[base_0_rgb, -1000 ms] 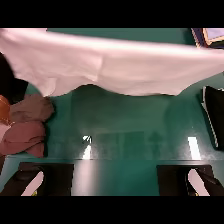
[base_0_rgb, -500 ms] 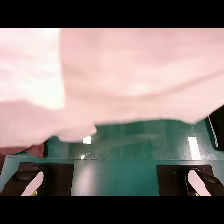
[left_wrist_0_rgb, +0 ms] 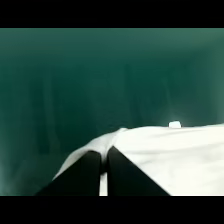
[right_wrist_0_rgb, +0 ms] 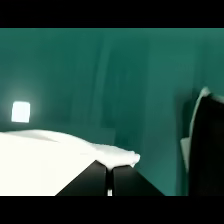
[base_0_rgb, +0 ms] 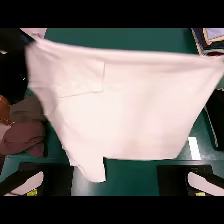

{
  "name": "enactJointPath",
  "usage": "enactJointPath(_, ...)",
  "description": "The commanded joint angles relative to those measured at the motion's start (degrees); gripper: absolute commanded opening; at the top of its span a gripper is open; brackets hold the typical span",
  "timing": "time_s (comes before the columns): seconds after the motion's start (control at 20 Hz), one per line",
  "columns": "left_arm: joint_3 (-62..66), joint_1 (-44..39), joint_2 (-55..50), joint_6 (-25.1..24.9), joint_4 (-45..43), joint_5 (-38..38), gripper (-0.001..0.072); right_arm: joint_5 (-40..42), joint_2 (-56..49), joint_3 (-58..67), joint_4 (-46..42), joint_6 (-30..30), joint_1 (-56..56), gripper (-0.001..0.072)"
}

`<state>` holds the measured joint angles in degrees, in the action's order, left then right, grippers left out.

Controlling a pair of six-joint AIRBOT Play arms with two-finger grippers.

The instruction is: Fold the shirts.

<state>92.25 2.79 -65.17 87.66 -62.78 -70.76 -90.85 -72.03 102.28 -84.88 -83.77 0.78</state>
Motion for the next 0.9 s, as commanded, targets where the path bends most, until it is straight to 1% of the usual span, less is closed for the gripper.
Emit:
enactJointPath(0.0,-4.8,0.0,-14.2,-1.2,1.0,3.3,0.0029,1.2,-12.7,-3.6,-0.7,-0.4,0.0,0.0012)
enactJointPath(0.2,-1.0,0.0,-26.2,-4.6,6.6,15.1,0.0029,11.2,-23.0,-2.5,-0.3,-0.3,-0.6,0.0012)
enactJointPath(0.3,2.1,0.1,-29.4,-5.6,6.9,18.3,0.0029,13.1,-26.7,1.5,-0.2,-0.1,-0.6,0.0012)
enactJointPath(0.4,3.0,0.1,-29.8,-5.6,6.8,20.0,0.0030,13.8,-28.7,5.8,-0.1,0.3,-0.6,0.0013)
enactJointPath(0.5,3.2,0.1,-29.6,-6.5,6.2,17.8,0.0030,13.4,-28.7,7.3,1.4,0.3,-0.6,0.0013)
enactJointPath(0.55,3.2,0.1,-29.6,-8.7,6.1,15.0,0.0030,12.9,-28.1,6.4,1.9,0.3,-0.6,0.0013)
enactJointPath(0.6,3.0,0.1,-29.6,-11.3,5.4,11.6,0.0030,13.0,-26.9,4.0,1.9,0.3,-0.6,0.0013)
enactJointPath(0.7,1.0,0.1,-29.6,-12.9,4.1,7.6,0.0030,14.3,-24.8,-2.2,2.6,0.3,-0.6,0.0013)
enactJointPath(0.8,-3.0,0.1,-29.6,-13.0,3.1,7.8,0.0030,16.8,-22.7,-9.7,2.9,0.3,-0.2,0.0013)
enactJointPath(0.85,-5.4,0.1,-29.6,-13.1,2.9,9.1,0.0030,18.0,-21.9,-12.5,2.9,0.3,0.2,0.0015)
